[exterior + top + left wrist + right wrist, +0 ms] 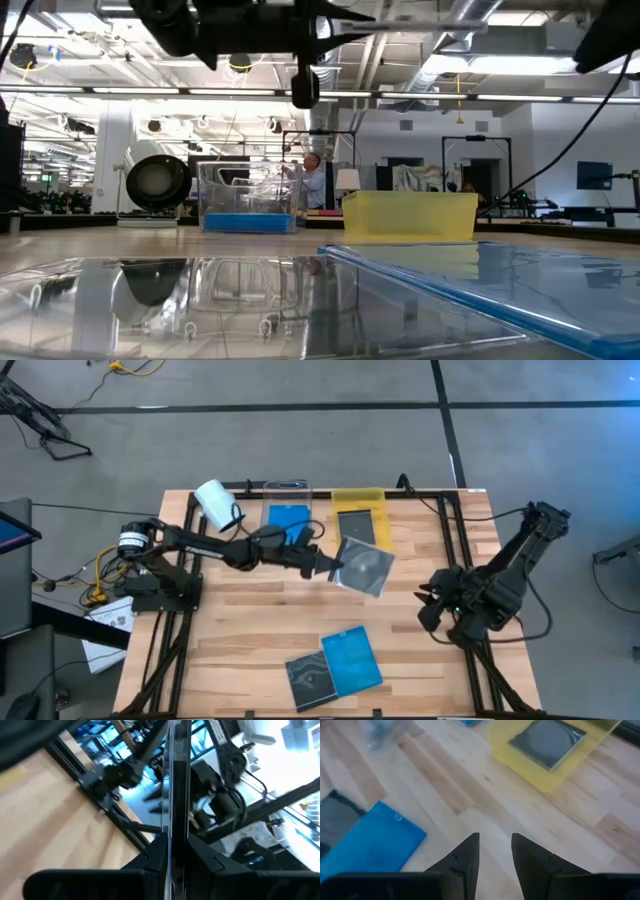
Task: Pick & place jewel cases by type
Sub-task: Put the left black CD case into the yellow bin
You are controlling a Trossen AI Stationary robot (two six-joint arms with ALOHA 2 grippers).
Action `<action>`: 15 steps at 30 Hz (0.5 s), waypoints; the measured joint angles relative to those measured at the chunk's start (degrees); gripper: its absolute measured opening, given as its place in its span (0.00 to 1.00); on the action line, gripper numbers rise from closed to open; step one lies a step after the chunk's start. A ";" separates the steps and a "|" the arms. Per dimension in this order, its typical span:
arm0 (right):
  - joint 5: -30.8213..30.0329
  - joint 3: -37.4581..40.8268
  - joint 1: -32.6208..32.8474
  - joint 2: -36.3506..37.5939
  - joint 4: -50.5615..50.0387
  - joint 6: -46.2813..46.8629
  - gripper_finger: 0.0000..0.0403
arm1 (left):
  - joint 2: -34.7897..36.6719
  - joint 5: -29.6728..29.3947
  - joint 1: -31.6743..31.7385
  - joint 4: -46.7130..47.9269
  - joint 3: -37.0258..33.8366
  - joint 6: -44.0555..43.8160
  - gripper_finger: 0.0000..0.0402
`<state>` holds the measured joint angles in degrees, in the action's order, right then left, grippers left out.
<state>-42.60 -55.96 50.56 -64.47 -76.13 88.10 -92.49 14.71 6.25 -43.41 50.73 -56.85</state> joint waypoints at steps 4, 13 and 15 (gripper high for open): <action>-1.50 0.00 4.23 0.00 -1.12 3.64 0.27 | 0.00 3.33 4.19 6.56 3.80 2.23 0.11; -2.98 0.00 10.16 -0.34 -1.76 7.27 0.27 | 0.00 7.04 13.37 29.78 17.55 15.50 0.11; -3.00 0.00 10.41 -0.68 -1.65 8.36 0.27 | 0.00 7.06 15.35 34.61 20.12 18.09 0.11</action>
<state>-45.61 -55.96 60.98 -65.15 -77.78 96.45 -92.49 21.77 21.59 -8.81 70.85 -38.76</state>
